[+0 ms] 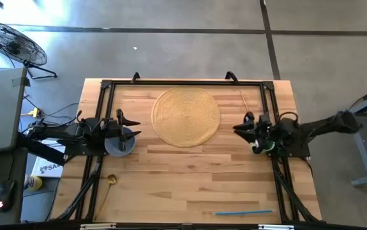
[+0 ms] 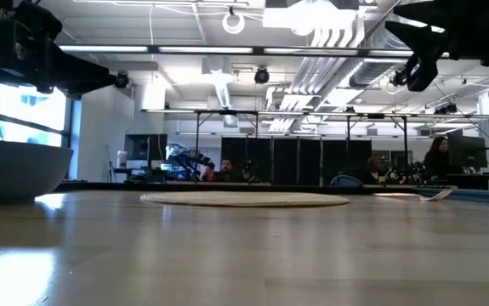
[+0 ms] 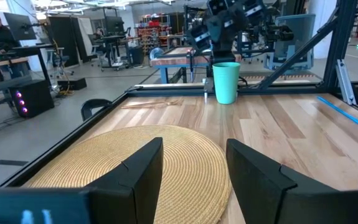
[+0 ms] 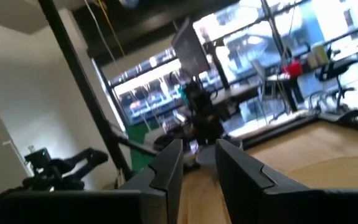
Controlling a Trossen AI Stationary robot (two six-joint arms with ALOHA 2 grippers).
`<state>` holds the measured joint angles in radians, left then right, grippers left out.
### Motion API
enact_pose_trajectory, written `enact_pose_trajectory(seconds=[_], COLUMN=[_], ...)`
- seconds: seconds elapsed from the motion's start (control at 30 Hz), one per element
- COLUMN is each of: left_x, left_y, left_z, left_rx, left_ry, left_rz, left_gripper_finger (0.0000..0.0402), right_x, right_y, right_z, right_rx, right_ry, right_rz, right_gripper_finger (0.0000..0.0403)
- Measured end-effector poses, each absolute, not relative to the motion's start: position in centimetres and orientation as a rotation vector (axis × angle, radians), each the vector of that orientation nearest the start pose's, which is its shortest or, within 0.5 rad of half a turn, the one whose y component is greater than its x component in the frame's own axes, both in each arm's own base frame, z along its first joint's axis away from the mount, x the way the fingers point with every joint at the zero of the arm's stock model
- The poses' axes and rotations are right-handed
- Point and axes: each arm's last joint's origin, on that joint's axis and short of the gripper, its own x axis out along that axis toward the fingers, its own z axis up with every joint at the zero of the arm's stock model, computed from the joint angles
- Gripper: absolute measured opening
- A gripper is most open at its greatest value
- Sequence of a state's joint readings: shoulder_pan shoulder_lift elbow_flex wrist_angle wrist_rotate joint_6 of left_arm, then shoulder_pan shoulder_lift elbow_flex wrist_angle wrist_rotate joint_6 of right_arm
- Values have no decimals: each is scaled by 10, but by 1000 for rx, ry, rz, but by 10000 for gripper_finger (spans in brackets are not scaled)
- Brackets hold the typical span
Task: Pick & Place Utensil
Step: Put the green cup on the top right of the brown mat
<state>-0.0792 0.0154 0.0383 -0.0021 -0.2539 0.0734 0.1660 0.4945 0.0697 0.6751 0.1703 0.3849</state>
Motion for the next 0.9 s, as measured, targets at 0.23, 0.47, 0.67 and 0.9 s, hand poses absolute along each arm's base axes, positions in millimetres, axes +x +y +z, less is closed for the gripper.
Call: enact_pose_trajectory(seconds=[0.23,0.47,0.67,0.9], left_x=[96,96,96,96], left_y=[0,0,0,0], left_z=[175,175,175,175], left_rx=[70,70,70,70], left_ry=[-14,-14,-14,-14], left_rz=[176,176,176,177], left_gripper_finger=[172,172,172,172], right_x=[151,172,187,193], right_y=[47,84,120,158], right_z=[233,258,272,283], right_rx=[451,517,559,609], right_ry=[-143,19,112,223], right_rz=[40,-105,-186,-214], right_gripper_finger=[86,63,31,2])
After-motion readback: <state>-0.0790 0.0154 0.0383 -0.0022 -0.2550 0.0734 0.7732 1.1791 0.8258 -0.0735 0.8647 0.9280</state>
